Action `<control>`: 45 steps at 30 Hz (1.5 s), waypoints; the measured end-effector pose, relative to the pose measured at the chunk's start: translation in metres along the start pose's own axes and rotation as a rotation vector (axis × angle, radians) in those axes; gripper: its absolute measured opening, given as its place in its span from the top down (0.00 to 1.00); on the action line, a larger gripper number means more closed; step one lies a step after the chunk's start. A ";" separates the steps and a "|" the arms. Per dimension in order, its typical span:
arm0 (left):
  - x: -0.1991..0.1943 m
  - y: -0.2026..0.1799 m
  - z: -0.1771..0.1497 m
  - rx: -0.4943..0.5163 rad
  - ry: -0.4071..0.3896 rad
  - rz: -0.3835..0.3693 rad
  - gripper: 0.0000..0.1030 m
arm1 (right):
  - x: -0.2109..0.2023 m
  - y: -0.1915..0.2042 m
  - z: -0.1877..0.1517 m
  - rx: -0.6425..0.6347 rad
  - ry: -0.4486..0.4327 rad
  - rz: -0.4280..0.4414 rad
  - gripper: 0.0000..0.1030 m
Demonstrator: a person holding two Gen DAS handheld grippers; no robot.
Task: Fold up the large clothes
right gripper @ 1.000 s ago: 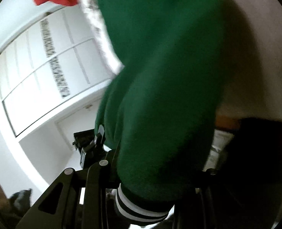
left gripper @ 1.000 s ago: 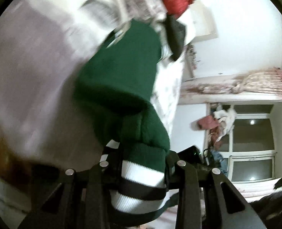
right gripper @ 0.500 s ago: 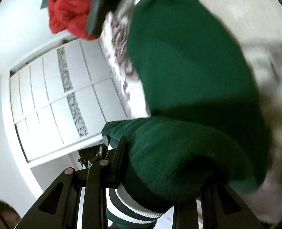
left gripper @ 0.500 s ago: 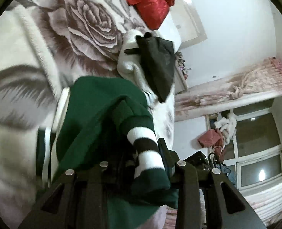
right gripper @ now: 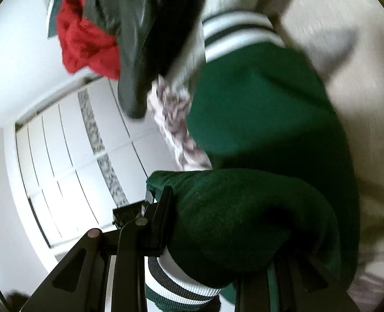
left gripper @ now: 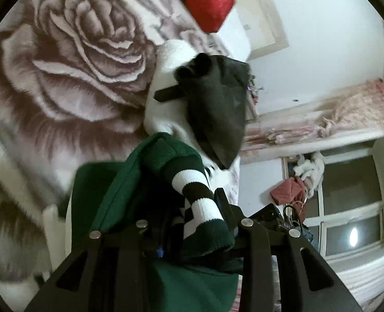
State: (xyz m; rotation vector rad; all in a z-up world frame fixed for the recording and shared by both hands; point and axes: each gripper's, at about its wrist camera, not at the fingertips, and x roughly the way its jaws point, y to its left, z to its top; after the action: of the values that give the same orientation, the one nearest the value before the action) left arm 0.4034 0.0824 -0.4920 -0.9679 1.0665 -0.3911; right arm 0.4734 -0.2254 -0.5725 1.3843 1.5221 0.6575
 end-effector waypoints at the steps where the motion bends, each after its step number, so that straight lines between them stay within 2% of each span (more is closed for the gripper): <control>1: 0.011 0.007 0.009 -0.021 0.028 0.020 0.72 | 0.001 -0.001 0.015 0.026 -0.007 -0.007 0.69; 3: 0.030 0.021 0.022 -0.111 0.105 0.059 0.72 | 0.005 -0.005 0.025 0.072 0.000 -0.037 0.63; 4: 0.034 0.023 0.024 -0.129 0.130 0.068 0.69 | 0.003 -0.009 0.032 0.101 0.004 -0.048 0.56; 5: 0.033 0.021 0.024 -0.126 0.137 0.064 0.66 | 0.002 -0.010 0.036 0.121 0.007 -0.044 0.42; 6: 0.029 0.018 0.021 -0.116 0.134 0.055 0.63 | -0.002 -0.007 0.036 0.115 0.000 -0.012 0.34; 7: 0.020 0.015 0.018 -0.111 0.107 0.041 0.51 | -0.004 -0.002 0.035 0.100 0.000 0.019 0.21; 8: 0.009 0.013 0.014 -0.107 0.060 0.027 0.31 | -0.009 0.006 0.033 0.073 0.000 0.049 0.15; 10: -0.008 0.012 0.010 -0.112 0.006 0.013 0.07 | -0.017 0.014 0.025 0.023 -0.011 0.065 0.13; 11: -0.015 0.012 0.009 -0.116 -0.014 0.018 0.06 | -0.024 0.017 0.022 -0.010 -0.023 0.060 0.13; 13: -0.034 0.010 0.003 -0.096 -0.078 0.089 0.06 | -0.040 0.026 0.012 -0.104 -0.063 -0.049 0.13; 16: -0.060 -0.007 -0.019 0.026 -0.169 0.282 0.06 | -0.065 0.034 -0.004 -0.296 -0.093 -0.255 0.13; 17: -0.068 -0.014 -0.031 0.072 -0.195 0.375 0.06 | -0.070 0.031 -0.010 -0.366 -0.082 -0.335 0.12; 18: -0.071 -0.017 -0.038 0.103 -0.205 0.453 0.06 | -0.072 0.025 -0.010 -0.397 -0.063 -0.375 0.12; 21: -0.082 -0.032 -0.080 0.161 -0.234 0.585 0.06 | -0.069 -0.012 0.008 -0.445 0.023 -0.474 0.12; 23: -0.080 -0.036 -0.104 0.176 -0.230 0.633 0.06 | -0.050 -0.037 0.029 -0.428 0.083 -0.476 0.12; 25: -0.065 -0.030 -0.130 0.187 -0.185 0.706 0.06 | -0.029 -0.058 0.050 -0.391 0.161 -0.400 0.10; 27: -0.046 -0.004 -0.146 0.158 -0.122 0.779 0.06 | -0.009 -0.069 0.067 -0.366 0.220 -0.320 0.06; 29: -0.045 0.028 -0.154 0.072 -0.139 0.738 0.02 | 0.010 -0.072 0.080 -0.348 0.263 -0.265 0.02; 32: -0.058 0.053 -0.152 -0.030 -0.172 0.659 0.02 | 0.033 -0.070 0.089 -0.333 0.305 -0.222 0.02; 34: -0.065 0.053 -0.150 -0.015 -0.195 0.675 0.02 | 0.044 -0.064 0.088 -0.349 0.309 -0.214 0.04; 37: -0.073 0.044 -0.152 0.014 -0.206 0.738 0.02 | 0.051 -0.060 0.078 -0.315 0.274 -0.189 0.57; 38: -0.078 0.041 -0.153 0.014 -0.215 0.747 0.02 | 0.047 -0.059 0.074 -0.297 0.236 -0.189 0.61; 41: -0.094 0.030 -0.164 0.011 -0.242 0.771 0.02 | 0.021 -0.060 0.047 -0.195 0.127 -0.143 0.67; 43: -0.111 0.016 -0.176 0.025 -0.270 0.795 0.02 | -0.006 -0.070 0.014 -0.093 0.040 -0.097 0.68; 45: -0.123 0.001 -0.192 0.054 -0.282 0.836 0.02 | -0.037 -0.089 -0.032 0.036 -0.057 -0.049 0.68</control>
State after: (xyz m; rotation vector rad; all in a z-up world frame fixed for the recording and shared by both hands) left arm 0.1789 0.0764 -0.4521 -0.4413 1.0920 0.3920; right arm 0.4017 -0.2740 -0.6253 1.3774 1.5241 0.5582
